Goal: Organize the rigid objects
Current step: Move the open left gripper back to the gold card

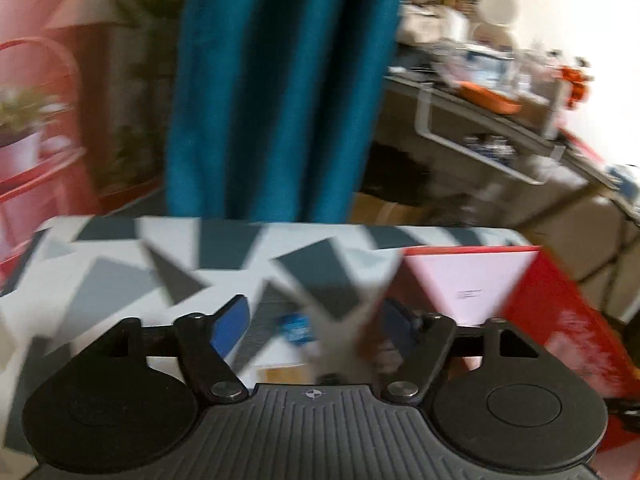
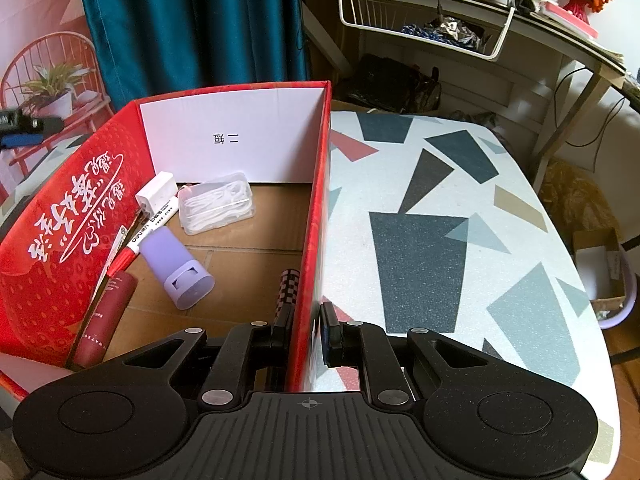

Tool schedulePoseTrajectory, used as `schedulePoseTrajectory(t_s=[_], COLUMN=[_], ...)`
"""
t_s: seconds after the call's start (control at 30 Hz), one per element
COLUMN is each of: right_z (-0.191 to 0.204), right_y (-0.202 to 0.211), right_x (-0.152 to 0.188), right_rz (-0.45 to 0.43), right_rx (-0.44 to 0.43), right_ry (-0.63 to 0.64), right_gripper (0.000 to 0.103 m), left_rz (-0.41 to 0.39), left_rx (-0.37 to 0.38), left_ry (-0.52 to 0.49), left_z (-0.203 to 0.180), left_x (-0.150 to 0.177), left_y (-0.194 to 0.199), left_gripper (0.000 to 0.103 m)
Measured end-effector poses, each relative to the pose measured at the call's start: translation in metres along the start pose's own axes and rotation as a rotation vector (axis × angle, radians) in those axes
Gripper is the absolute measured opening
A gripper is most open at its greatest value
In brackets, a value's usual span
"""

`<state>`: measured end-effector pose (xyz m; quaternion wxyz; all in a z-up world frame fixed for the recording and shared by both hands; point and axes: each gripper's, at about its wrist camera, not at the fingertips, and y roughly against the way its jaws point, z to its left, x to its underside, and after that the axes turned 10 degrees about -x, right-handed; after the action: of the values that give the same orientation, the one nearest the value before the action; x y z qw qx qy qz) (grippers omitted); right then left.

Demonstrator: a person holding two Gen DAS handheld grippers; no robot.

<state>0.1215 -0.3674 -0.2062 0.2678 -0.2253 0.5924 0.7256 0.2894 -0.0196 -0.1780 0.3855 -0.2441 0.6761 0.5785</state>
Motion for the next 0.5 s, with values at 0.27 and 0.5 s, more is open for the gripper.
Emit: schedulePoseTrajectory(t_s=[0.27, 0.5], right_z=[0.002, 0.005], right_y=[-0.001, -0.002], right_x=[0.000, -0.002], right_rz=[0.003, 0.008], right_rx=[0.006, 0.020], right_ry=[0.007, 0.032], right_gripper=[0.013, 0.013], left_rz=[0.114, 0.175], left_rx=[-0.097, -0.129], left_ry=[-0.049, -0.152], left_z=[-0.003, -0.021], left_x=[0.036, 0.066], left_y=[-0.041, -0.051], left_gripper=[0.067, 0.067])
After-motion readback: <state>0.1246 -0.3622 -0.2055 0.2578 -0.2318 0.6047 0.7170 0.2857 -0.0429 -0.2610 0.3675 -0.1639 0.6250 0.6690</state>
